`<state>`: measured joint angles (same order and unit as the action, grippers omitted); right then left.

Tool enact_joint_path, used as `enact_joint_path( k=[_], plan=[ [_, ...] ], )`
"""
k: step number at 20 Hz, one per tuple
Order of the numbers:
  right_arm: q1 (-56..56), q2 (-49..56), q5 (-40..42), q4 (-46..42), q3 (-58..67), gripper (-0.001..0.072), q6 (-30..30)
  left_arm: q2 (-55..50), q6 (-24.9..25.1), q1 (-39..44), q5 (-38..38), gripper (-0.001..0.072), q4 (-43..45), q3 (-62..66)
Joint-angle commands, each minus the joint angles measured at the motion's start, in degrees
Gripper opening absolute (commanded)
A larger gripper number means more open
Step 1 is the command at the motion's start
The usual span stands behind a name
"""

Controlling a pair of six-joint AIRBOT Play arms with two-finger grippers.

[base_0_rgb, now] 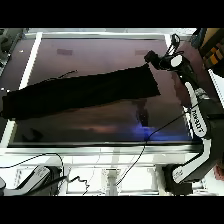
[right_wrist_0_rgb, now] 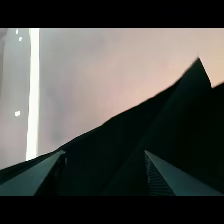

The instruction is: Fold the clothes and pants, and hang the long-sleeved shirts on hangers.

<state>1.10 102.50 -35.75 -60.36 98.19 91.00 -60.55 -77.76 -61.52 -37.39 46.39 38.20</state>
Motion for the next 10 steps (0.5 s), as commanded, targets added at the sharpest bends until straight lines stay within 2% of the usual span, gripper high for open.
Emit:
enact_joint_path(
  k=[1, 4, 7, 8, 10],
  plan=[
    [-0.02, -2.75, -1.07, -0.37, 0.02, 0.0548, -2.19, -2.16, 6.88, -2.75, -0.79, 0.0706, -5.86, -4.92],
    [-0.02, -3.74, -0.31, -0.31, 0.02, 0.0548, -2.16, -8.94, 17.84, -2.75, -0.35, 0.0707, -20.55, -4.92],
    [0.02, -4.44, -0.94, 0.52, 0.02, 0.0548, -2.16, -15.52, 40.59, -2.73, -0.37, 0.0706, -40.89, -4.90],
    [0.02, -4.66, -0.90, 0.72, 0.02, 0.0548, -2.16, -17.44, 44.92, -2.73, -0.33, 0.0706, -46.23, -4.90],
    [0.02, -5.09, -0.85, 1.79, 0.02, 0.0548, -2.14, -22.16, 49.03, -2.27, -0.52, 0.0706, -53.48, -4.31]
  ],
)
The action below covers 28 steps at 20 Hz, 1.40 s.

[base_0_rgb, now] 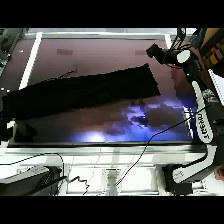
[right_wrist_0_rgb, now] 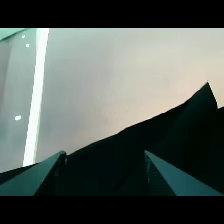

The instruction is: Fold the clothes and pants, and hang the long-sleeved shirts on hangers.

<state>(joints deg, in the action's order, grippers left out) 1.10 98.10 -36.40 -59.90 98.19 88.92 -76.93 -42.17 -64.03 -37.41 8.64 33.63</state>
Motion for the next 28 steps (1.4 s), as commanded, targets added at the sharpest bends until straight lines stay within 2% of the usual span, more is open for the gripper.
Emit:
enact_joint_path(
  k=[1, 3, 5, 9, 12, 13, 14, 15, 16, 17, 18, 19, 20, 21, 25, 28],
  plan=[
    [0.02, -0.85, -0.15, 2.21, 0.02, 0.0549, -0.07, -7.85, 15.15, 0.94, -1.55, 0.0706, -16.33, 1.16],
    [0.11, -1.20, -0.04, 3.43, 0.02, 0.0548, -0.07, -11.21, 20.15, 3.39, -4.50, 0.0706, -16.92, 4.02],
    [0.39, -1.57, -0.02, 3.50, 0.02, 0.0548, -0.09, -13.49, 21.05, 6.78, -3.93, 0.0706, -20.13, 6.97],
    [2.10, -1.70, -0.04, 3.67, 0.02, 0.0548, -0.11, -17.18, 25.92, 13.53, -3.50, 0.0705, -27.04, 13.35],
    [3.93, -1.70, -0.02, 3.26, 0.02, 0.0548, -0.13, -19.02, 26.56, 18.25, 2.32, 0.0694, -30.42, 16.37],
    [4.63, -1.70, -0.07, 2.73, 0.02, 0.0548, -0.11, -19.17, 26.56, 19.37, 4.35, 0.0597, -31.30, 16.63],
    [5.27, -1.70, -0.07, 2.25, 0.02, 0.0548, -0.13, -19.17, 26.56, 20.22, 4.92, 0.0327, -32.72, 16.63],
    [5.90, -1.70, -0.07, 1.88, 0.02, 0.0547, -0.13, -19.10, 26.56, 20.68, 4.55, 0.0109, -33.16, 16.87],
    [6.54, -1.73, 0.00, 1.44, 0.02, 0.0547, -0.13, -18.97, 26.56, 20.92, 4.00, 0.0049, -32.76, 17.42],
    [7.06, -1.75, 0.24, 1.29, 0.02, 0.0547, -0.13, -18.64, 26.53, 21.00, 3.02, 0.0019, -31.56, 18.27],
    [7.67, -1.77, 0.85, 1.25, 0.02, 0.0543, -0.13, -17.90, 26.53, 21.00, 2.23, 0.0018, -29.24, 19.23],
    [8.31, -1.79, 1.97, 1.25, 0.02, 0.0448, -0.11, -16.81, 25.83, 21.11, 2.10, 0.0018, -26.18, 20.17],
    [9.11, -1.79, 3.78, 1.29, 0.02, 0.0208, -0.11, -15.37, 24.68, 21.20, 2.10, 0.0018, -22.27, 21.29],
    [10.08, -1.77, 6.03, 1.29, 0.02, 0.0009, -0.07, -13.90, 23.45, 21.35, 2.01, 0.0018, -18.64, 22.34],
    [15.72, -0.50, 15.67, -0.24, 0.02, 0.0005, -0.09, -6.69, 22.40, 24.46, 2.03, 0.0018, -7.15, 26.14],
    [19.80, 2.38, 11.37, -0.11, 0.02, 0.0004, 1.81, -2.19, 21.97, 29.09, 2.01, 0.0018, -6.71, 28.83]
  ],
)
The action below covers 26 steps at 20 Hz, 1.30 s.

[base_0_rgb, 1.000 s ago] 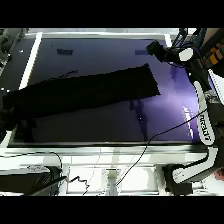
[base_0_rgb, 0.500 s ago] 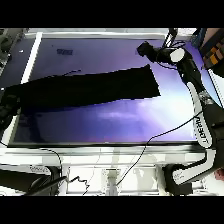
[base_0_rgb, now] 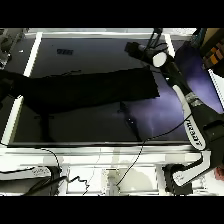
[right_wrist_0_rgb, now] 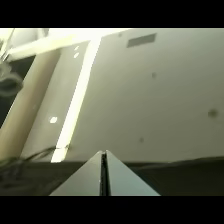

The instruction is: Fold the clothes and pants, and hang the long-sleeved shirts on hangers.

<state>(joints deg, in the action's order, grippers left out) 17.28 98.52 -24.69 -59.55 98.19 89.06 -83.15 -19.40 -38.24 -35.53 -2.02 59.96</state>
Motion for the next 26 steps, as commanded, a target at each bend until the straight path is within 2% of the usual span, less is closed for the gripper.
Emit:
enact_joint_path(
  k=[1, 5, 7, 9, 11, 14, 20, 26],
  plan=[
    [4.90, 2.99, -1.99, -0.44, 0.07, 0.0004, 1.95, 5.44, -0.79, 5.16, 0.11, 0.0018, 4.00, 3.23],
    [9.99, 9.86, -12.81, -0.35, 5.51, 0.0003, 1.92, 12.59, -3.80, 14.32, -0.33, 0.0018, 3.96, 3.69],
    [12.74, 13.27, -14.82, -0.15, 9.79, 0.0003, 1.92, 16.85, -4.17, 17.84, -0.31, 0.0018, 3.98, 3.67],
    [15.28, 16.46, -15.43, -0.17, 14.53, 0.0003, 1.95, 20.57, -8.50, 19.65, -0.28, 0.0018, 3.98, 3.67],
    [17.90, 20.04, -15.32, -0.02, 19.76, 0.0002, 3.61, 22.84, -11.21, 20.70, -0.31, 0.0018, 4.20, 3.67],
    [22.01, 22.97, -13.49, 1.49, 21.07, 0.0002, 5.03, 23.45, -13.66, 21.99, -0.33, 0.0019, 4.20, 3.65],
    [30.08, 28.04, -3.91, 4.22, 21.07, 0.0002, 11.21, 23.43, -13.66, 25.88, -0.33, 0.0019, 4.17, 3.48],
    [28.81, 28.55, -4.79, 3.78, 21.03, 0.0004, 11.23, 22.91, -13.66, 27.91, -0.33, 0.0019, 4.24, 3.48]
  ],
)
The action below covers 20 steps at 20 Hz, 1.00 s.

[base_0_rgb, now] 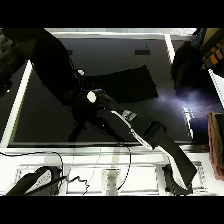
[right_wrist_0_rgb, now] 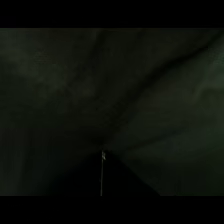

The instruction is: Fold the clothes and pants, and hang the long-sleeved shirts on hangers.

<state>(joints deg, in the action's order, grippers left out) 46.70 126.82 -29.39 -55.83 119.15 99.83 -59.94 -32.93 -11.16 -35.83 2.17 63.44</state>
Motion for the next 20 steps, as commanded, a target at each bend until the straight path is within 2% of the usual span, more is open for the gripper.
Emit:
enact_joint_path(
  k=[1, 4, 8, 10, 12, 13, 14, 15, 20],
  plan=[
    [-1.99, -0.09, -2.14, -0.17, 0.07, 0.0005, -1.11, -0.85, -0.13, 1.20, 0.00, 0.0019, 0.11, -0.02],
    [-7.98, -2.40, -11.32, -2.86, 0.04, 0.0006, -3.54, -4.09, -0.13, 3.37, 0.07, 0.0019, 0.42, -0.02],
    [-19.65, -8.63, -31.19, -2.80, 0.04, 0.0006, -5.03, -12.44, -0.13, 11.19, 3.32, 0.0020, 0.22, -0.02],
    [-25.20, -11.91, -41.18, -2.69, 0.04, 0.0006, -8.39, -17.29, -0.11, 16.35, 6.10, 0.0030, -5.35, -0.02],
    [-30.03, -15.08, -46.58, -2.69, -0.74, 0.0006, -9.42, -22.01, -0.11, 20.92, 6.95, 0.0033, -13.44, -0.02],
    [-32.04, -16.26, -47.76, -2.71, -1.03, 0.0006, -9.49, -23.91, -0.11, 22.82, 6.93, 0.0181, -15.58, -0.02],
    [-33.88, -17.20, -48.41, -2.73, -1.14, 0.0006, -9.51, -25.70, -0.11, 24.65, 6.95, 0.0559, -15.98, 0.00],
    [-35.58, -17.90, -48.85, -2.69, -1.14, 0.0006, -9.49, -26.97, -0.09, 26.08, 6.88, 0.0689, -15.96, 0.00],
    [-40.15, -18.60, -51.25, -2.86, -1.14, 0.0006, -9.49, -27.12, -0.09, 26.97, 5.81, 0.0688, -15.96, 0.28]
  ],
)
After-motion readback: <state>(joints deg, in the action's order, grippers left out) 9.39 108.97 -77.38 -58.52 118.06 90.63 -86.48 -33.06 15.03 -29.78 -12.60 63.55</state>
